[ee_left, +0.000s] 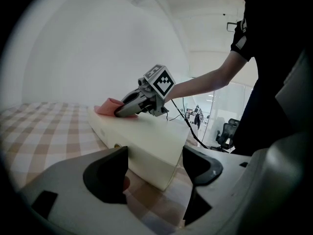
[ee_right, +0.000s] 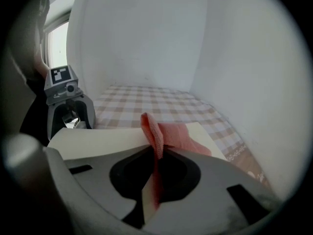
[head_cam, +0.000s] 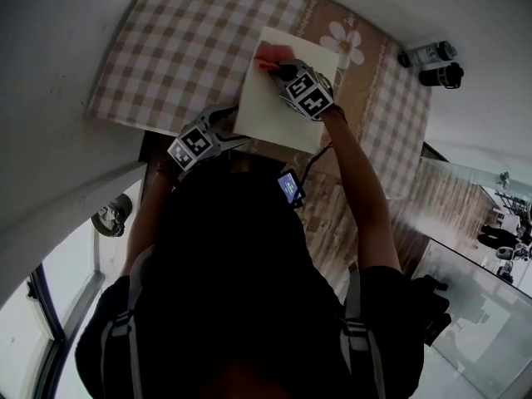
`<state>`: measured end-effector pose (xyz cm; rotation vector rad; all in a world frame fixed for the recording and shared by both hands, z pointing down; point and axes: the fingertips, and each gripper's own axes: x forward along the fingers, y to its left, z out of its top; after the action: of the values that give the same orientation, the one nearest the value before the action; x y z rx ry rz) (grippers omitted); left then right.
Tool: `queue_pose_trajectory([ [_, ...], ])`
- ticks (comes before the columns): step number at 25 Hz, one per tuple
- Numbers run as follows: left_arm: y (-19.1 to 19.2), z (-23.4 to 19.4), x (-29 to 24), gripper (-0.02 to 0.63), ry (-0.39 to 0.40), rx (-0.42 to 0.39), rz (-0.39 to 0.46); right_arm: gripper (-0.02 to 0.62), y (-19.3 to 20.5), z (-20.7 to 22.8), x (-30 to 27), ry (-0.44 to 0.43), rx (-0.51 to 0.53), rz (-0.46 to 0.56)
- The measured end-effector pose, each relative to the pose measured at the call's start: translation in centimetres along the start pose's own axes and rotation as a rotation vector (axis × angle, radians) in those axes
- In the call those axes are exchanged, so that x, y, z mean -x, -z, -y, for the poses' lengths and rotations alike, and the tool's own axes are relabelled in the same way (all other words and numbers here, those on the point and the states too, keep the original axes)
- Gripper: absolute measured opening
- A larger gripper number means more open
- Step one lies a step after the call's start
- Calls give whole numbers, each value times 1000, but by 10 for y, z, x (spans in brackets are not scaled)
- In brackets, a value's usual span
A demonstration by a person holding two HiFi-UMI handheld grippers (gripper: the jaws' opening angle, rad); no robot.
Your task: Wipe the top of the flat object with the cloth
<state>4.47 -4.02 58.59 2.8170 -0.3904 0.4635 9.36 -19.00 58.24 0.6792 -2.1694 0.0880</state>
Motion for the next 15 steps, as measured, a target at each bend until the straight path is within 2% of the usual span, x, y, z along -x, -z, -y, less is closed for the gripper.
queue_pose_trajectory([
  [15, 4, 2, -1, 364, 0, -1, -7, 15, 5, -36, 11, -35, 7, 19],
])
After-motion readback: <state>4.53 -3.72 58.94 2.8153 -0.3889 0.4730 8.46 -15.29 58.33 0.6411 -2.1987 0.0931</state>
